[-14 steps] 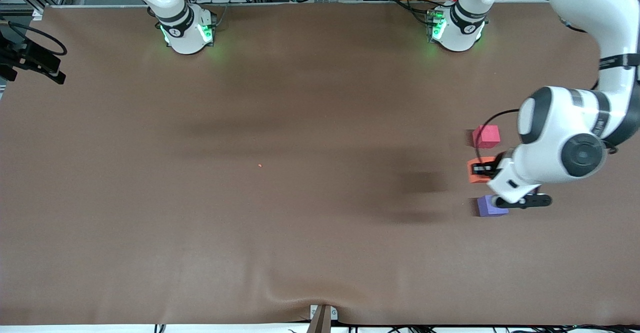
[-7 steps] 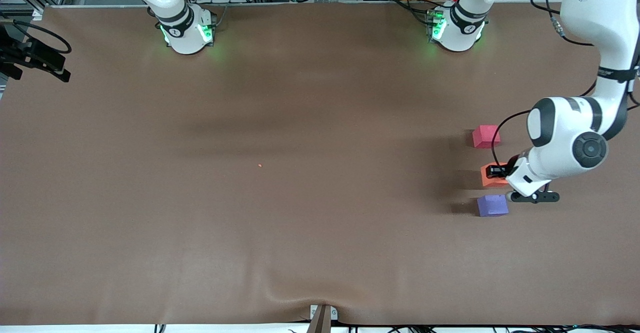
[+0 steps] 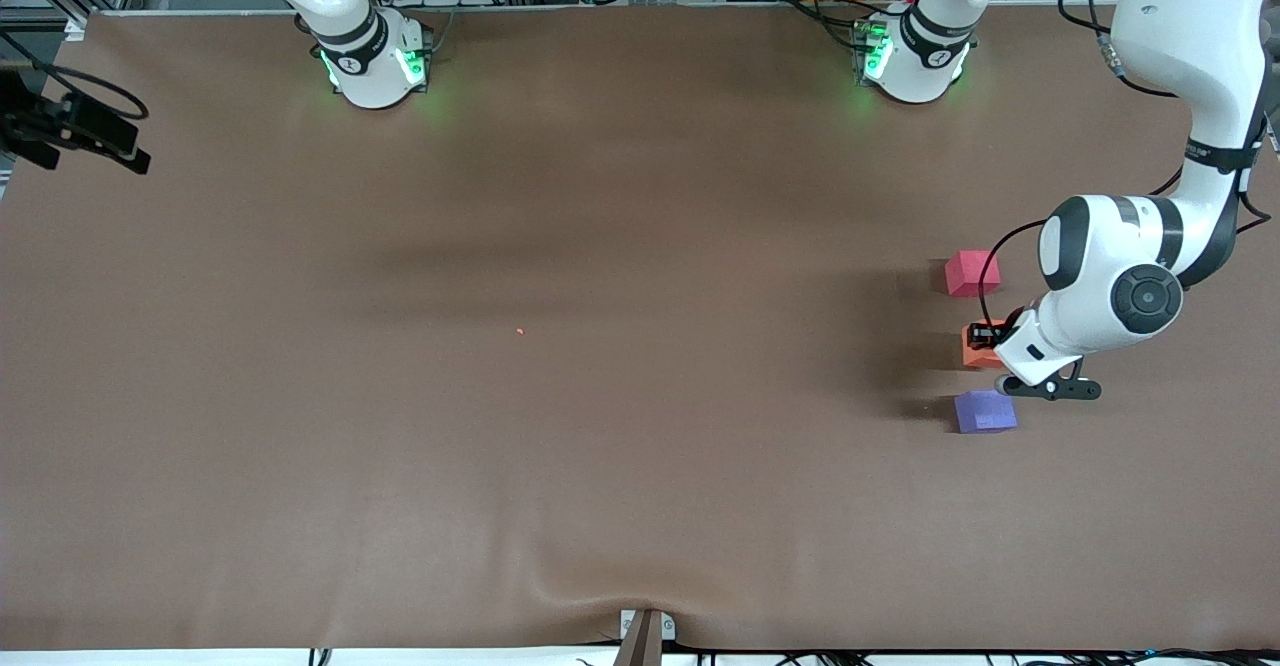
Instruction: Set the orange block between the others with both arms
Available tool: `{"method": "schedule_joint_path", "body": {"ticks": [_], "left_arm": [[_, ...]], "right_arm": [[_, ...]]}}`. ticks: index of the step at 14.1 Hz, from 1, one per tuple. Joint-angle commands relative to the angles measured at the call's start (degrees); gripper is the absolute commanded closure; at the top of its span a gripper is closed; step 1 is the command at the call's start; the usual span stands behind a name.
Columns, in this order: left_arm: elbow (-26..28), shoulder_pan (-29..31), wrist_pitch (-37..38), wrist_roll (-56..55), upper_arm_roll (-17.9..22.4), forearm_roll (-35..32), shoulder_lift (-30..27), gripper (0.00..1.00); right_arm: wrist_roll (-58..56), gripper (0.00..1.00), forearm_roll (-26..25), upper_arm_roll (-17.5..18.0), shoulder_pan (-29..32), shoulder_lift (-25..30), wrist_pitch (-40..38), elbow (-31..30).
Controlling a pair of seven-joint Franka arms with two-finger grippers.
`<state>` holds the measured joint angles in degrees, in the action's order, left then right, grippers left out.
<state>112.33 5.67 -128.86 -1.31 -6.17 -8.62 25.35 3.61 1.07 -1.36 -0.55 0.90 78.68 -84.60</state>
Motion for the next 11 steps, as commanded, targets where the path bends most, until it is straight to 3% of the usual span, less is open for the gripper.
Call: {"method": "schedule_joint_path", "body": {"ticks": [1,11], "left_arm": [[1.9,2.1,-2.8,-0.5,-0.5,-1.7,0.2,1.00],[2.8,1.2,-4.9,-0.5,-0.7,-1.7,1.5,1.00]], "right_arm": [[0.0,0.00,0.8,0.7,1.1,-0.3,0.6,-0.2],[0.0,0.00,-1.6,0.7,0.9,-0.7,5.4,-2.1]]}}
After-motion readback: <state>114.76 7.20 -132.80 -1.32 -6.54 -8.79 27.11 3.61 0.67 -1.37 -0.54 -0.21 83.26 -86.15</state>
